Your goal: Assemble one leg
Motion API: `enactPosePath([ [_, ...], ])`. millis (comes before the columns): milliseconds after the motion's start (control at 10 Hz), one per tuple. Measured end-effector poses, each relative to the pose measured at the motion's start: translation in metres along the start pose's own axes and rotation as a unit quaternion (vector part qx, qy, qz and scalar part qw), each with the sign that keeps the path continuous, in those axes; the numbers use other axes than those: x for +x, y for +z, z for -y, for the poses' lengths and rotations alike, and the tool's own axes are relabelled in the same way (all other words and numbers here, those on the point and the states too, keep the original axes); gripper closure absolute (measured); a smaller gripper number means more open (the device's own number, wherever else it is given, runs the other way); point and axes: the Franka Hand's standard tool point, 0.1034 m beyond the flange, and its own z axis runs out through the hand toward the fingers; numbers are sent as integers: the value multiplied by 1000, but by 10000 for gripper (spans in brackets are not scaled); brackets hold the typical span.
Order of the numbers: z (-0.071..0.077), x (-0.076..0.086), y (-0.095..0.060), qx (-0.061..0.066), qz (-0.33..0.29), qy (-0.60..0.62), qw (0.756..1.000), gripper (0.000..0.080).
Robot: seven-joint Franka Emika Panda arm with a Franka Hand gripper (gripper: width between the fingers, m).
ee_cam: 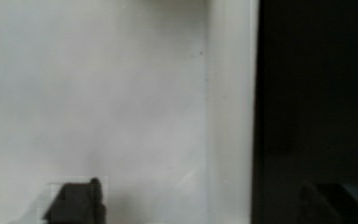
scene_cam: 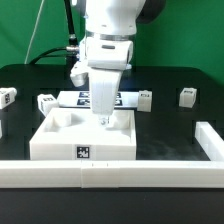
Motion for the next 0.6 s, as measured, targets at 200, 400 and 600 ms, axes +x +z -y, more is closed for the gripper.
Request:
enactPosePath([
  [200, 1, 0, 1, 1, 0, 0, 1000, 483],
  [400, 1, -1, 1, 1, 0, 0, 1000, 630],
  [600, 0, -1, 0, -1, 0, 0, 1000, 742],
])
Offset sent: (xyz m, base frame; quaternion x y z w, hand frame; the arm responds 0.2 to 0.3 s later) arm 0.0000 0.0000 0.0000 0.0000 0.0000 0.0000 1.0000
